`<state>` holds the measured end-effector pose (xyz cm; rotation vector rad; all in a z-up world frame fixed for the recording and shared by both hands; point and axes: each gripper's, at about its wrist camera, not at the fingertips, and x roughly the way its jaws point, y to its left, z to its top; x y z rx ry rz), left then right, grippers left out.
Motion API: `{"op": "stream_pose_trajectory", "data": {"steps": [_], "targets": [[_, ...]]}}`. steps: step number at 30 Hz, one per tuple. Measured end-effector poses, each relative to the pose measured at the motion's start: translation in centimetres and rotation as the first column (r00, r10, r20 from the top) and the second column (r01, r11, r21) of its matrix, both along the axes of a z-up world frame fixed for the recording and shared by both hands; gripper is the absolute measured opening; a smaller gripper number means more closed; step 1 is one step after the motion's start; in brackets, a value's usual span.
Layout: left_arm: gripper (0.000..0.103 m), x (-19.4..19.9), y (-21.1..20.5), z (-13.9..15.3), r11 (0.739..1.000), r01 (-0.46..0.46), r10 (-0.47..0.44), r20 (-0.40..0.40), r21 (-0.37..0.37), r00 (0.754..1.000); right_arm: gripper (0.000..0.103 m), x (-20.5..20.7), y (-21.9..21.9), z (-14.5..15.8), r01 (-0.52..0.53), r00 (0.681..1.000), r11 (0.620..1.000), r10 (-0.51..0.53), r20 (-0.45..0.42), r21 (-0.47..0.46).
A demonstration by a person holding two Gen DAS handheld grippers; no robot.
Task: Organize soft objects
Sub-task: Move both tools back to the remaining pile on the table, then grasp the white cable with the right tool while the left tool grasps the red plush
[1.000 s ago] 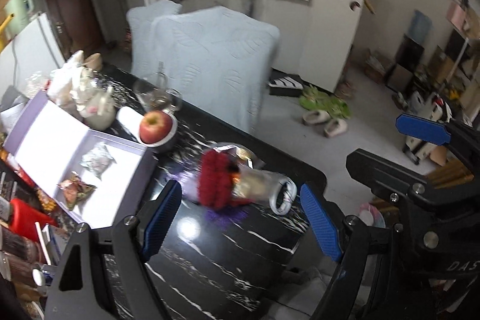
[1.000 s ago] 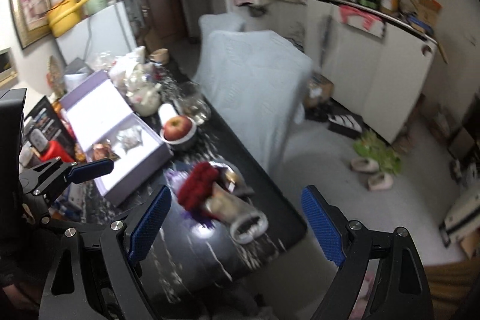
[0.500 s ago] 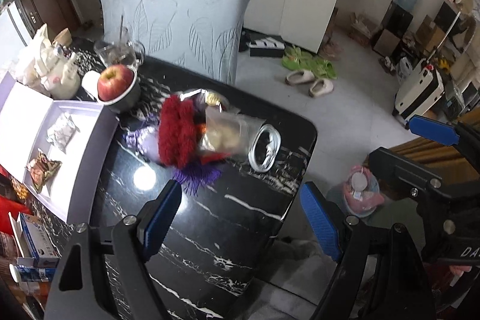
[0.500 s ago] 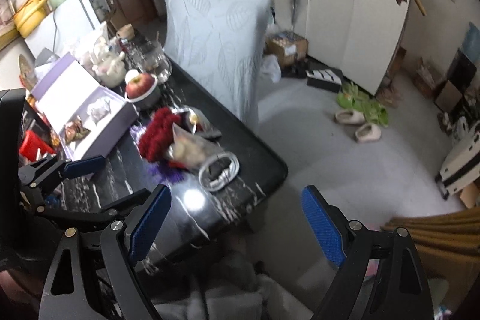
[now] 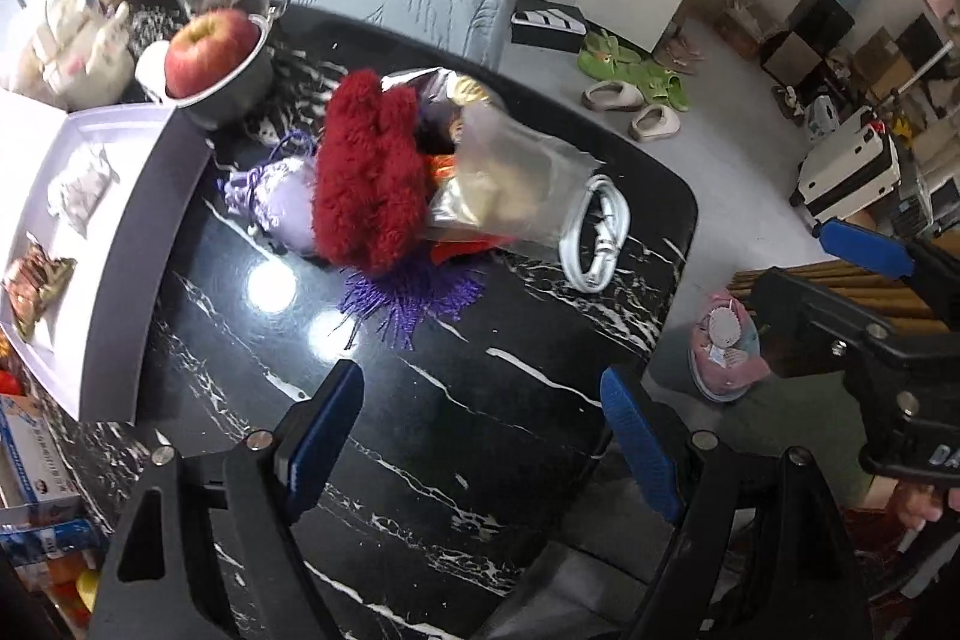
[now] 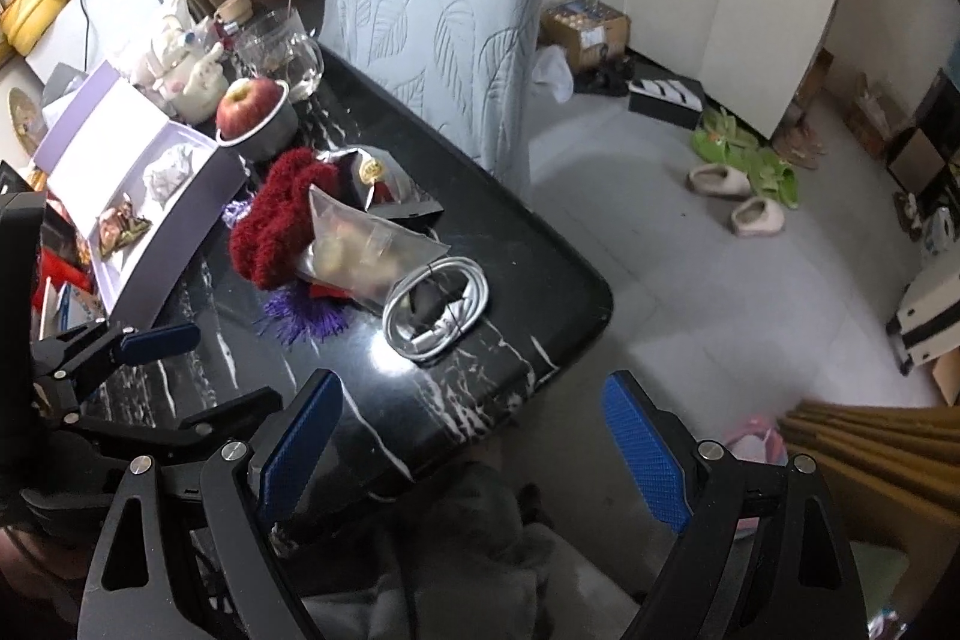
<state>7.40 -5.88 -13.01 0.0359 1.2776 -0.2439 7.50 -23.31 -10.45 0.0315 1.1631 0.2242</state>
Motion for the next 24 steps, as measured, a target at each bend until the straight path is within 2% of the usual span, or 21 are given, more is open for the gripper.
{"op": "stream_pose_trajectory", "data": {"steps": [3, 10, 14, 24], "targets": [[0.082, 0.8, 1.0, -0.5, 1.0, -0.021, 0.021, -0.006, -0.02, 1.0, 0.09, 1.4, 0.5, -1.2, -0.005, 1.0, 1.0, 0.005, -0.023, 0.002], [0.082, 3.0, 3.3, -0.1, 0.996, -0.079, 0.081, 0.051, -0.031, 0.995, 0.092, 4.5, 1.7, -3.9, -0.018, 0.996, 0.999, 0.021, -0.088, 0.026], [0.082, 4.5, 4.4, -0.5, 0.993, -0.113, 0.114, 0.04, -0.028, 0.993, 0.092, 5.9, 2.2, -5.6, -0.022, 0.991, 0.999, 0.028, -0.129, 0.044], [0.082, 6.0, 6.3, -1.0, 0.987, -0.156, 0.157, 0.034, -0.032, 0.987, 0.092, 8.2, 3.4, -9.4, -0.039, 0.979, 0.999, 0.038, -0.198, 0.001]]}}
